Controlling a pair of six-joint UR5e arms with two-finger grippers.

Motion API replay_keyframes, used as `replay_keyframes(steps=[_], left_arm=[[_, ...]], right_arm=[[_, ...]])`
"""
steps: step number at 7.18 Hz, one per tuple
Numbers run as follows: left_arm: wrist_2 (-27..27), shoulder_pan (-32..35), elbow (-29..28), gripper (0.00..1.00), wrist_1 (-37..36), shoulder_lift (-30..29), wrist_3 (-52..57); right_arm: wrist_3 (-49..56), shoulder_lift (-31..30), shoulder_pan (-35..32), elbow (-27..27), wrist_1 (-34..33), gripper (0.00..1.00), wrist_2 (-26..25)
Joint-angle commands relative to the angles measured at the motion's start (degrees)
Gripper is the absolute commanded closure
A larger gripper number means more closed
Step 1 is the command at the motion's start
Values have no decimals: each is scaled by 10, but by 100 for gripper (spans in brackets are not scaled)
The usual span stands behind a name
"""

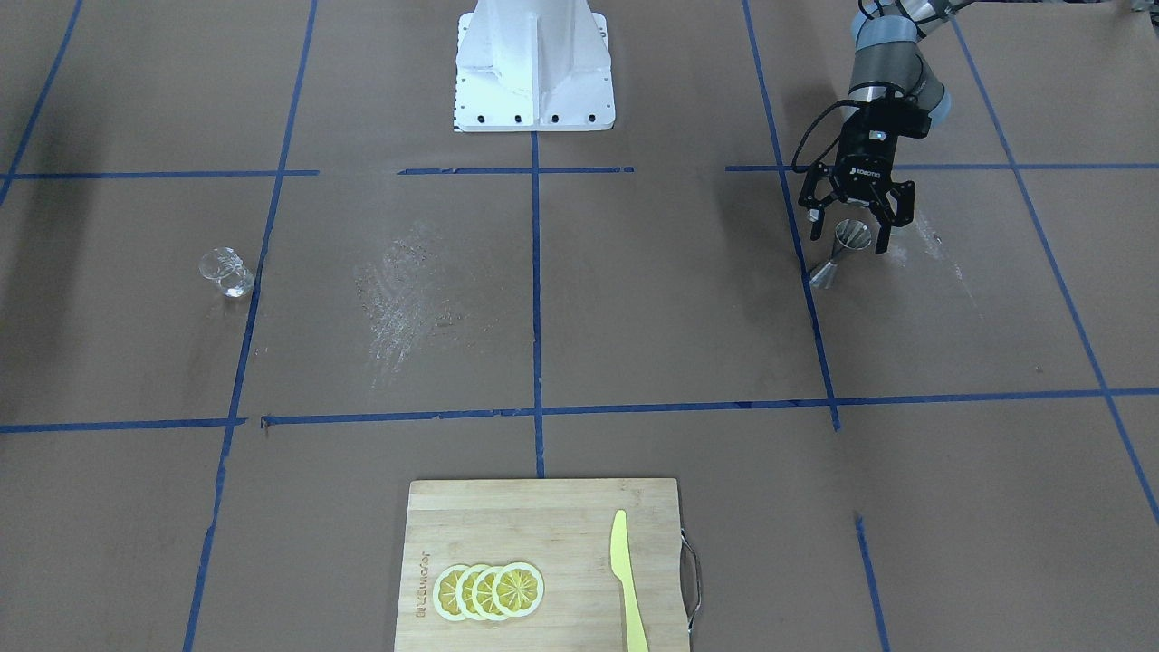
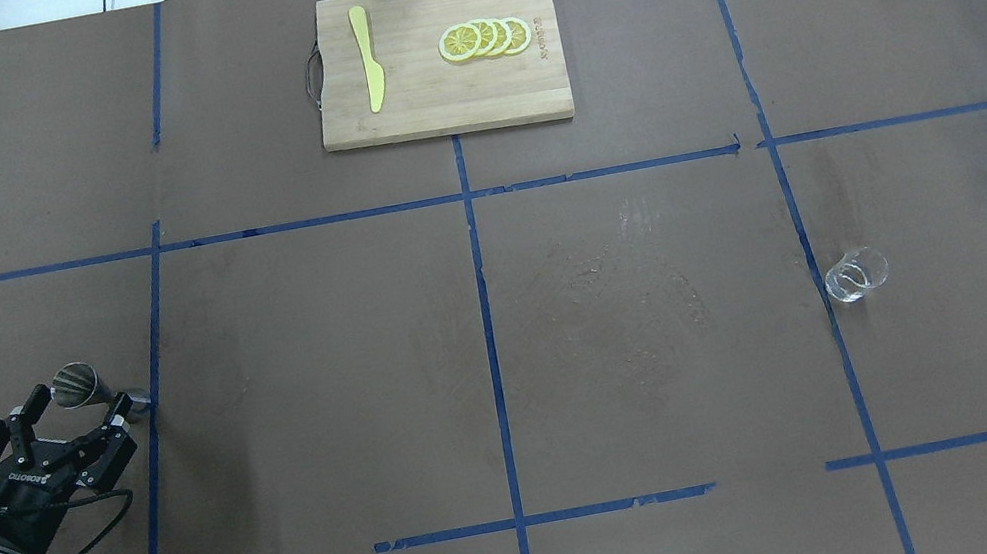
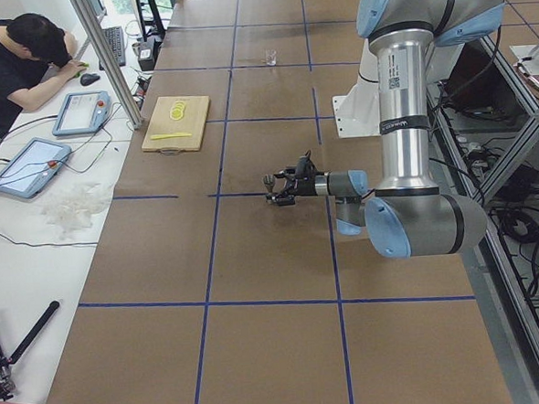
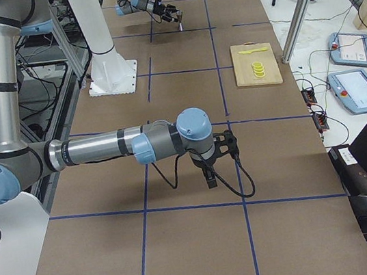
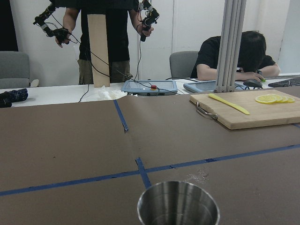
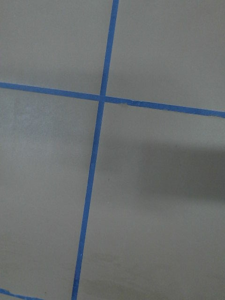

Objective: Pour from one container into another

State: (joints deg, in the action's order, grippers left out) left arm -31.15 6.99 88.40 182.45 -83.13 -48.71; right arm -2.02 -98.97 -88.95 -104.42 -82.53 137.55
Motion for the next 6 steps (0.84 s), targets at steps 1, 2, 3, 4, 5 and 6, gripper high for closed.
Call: replay_keyframes(steps=[1,2,3,4,5,6], left_arm=[[-2,0,-9,0,-2,-5,1],[-8,0,-10,0,-2,-5,2],[-20,0,-11,0,-2,-5,2],[-29,-1,-23,1,-3,-18,2],[-34,-1,-39,4,-3,-33,2],[-47,-1,-42,4,-2,-35,2]], right_arm=[[0,0,0,1,0,0,0],[0,0,0,0,0,0,0],[0,0,0,1,0,0,0],[0,0,0,1,0,0,0],[1,0,0,1,0,0,0],[1,0,0,1,0,0,0]])
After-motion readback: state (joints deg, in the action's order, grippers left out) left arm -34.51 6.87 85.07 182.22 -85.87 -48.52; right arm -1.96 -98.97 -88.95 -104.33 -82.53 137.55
